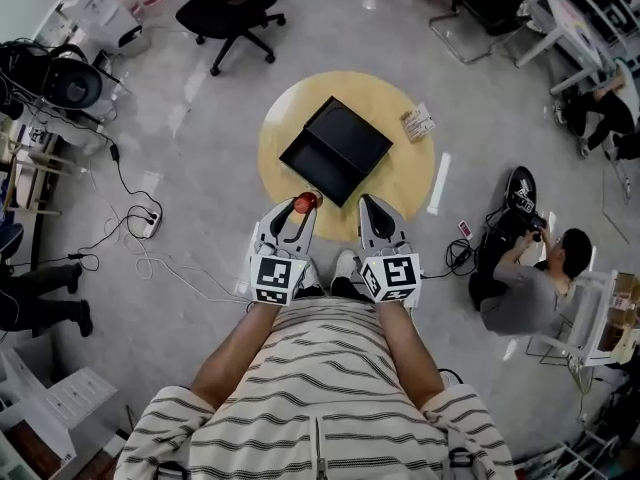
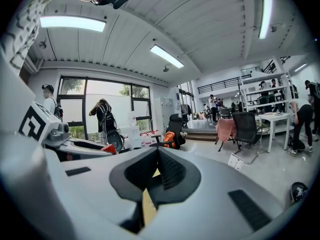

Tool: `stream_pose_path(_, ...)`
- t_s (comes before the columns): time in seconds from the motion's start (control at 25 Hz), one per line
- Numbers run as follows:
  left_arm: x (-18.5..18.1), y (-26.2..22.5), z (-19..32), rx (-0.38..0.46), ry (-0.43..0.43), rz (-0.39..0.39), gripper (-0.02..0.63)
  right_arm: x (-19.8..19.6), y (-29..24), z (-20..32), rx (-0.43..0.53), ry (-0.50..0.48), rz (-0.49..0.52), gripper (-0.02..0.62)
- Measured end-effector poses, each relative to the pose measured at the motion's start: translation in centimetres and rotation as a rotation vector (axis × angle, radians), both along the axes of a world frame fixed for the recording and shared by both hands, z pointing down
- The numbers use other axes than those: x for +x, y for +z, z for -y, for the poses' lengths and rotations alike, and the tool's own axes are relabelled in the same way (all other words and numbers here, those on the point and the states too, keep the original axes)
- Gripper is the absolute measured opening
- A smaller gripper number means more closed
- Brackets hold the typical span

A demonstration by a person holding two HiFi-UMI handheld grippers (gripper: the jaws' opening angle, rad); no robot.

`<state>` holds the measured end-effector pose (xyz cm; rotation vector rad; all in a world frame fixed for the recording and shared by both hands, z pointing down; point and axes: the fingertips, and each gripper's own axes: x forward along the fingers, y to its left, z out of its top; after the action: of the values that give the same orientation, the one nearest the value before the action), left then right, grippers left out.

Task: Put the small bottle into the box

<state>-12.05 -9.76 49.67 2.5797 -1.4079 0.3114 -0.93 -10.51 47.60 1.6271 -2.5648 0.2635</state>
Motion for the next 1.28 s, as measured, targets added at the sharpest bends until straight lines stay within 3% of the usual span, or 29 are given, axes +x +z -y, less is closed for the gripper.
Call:
stream_pose_path(0.6, 2.1, 4.7, 4.4, -0.093, -0.052, 0.047, 0.147, 2.8, 2.7, 2.4, -0.056, -0.043, 0.012, 0.018)
stream_pose_path(1.28, 3.7, 10.8, 9.5, -0.199, -0.036, 0.119, 0.147, 4.1, 4.2, 4.0, -0.095, -0.031, 0.017, 0.018)
